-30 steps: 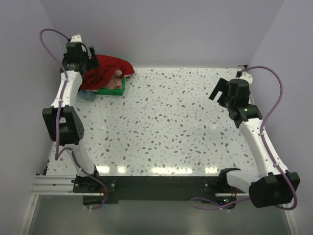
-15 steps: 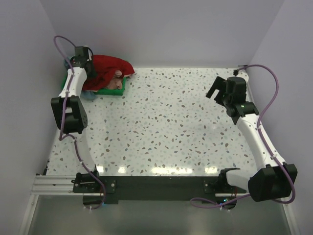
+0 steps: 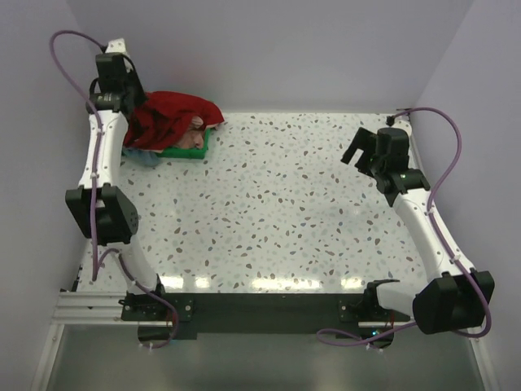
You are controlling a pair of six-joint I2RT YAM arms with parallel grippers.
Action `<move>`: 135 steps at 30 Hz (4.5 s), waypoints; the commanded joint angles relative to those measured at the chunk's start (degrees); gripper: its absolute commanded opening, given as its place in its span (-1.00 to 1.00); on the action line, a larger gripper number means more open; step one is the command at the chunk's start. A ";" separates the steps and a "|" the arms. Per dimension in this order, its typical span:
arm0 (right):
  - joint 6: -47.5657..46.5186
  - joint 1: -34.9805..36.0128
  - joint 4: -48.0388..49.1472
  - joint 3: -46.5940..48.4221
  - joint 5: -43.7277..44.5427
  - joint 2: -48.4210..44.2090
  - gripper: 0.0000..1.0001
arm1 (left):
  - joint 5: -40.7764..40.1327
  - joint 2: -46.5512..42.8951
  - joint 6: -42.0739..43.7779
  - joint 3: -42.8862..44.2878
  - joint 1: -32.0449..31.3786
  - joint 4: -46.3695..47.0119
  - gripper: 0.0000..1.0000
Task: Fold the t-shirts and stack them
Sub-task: Grab the tshirt from the pile, then move the tshirt to the center of the board, then flatten the tshirt out
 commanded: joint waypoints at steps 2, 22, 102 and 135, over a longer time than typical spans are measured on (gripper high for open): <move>-0.28 0.01 1.42 0.79 -1.19 -1.73 0.98 | 13.84 -11.64 -0.14 3.21 0.37 12.65 -1.00; -2.30 0.01 -1.31 0.61 -1.62 -7.09 0.98 | 43.35 -5.14 -44.15 22.89 -12.10 68.01 -1.00; 4.73 28.31 0.54 -10.12 -6.28 16.90 -0.05 | 30.94 -19.20 -6.91 -72.21 -24.94 11.08 0.14; -0.44 24.79 -29.24 15.27 27.63 -8.84 -1.00 | 27.87 -26.40 -6.21 -31.09 -13.95 4.05 -1.00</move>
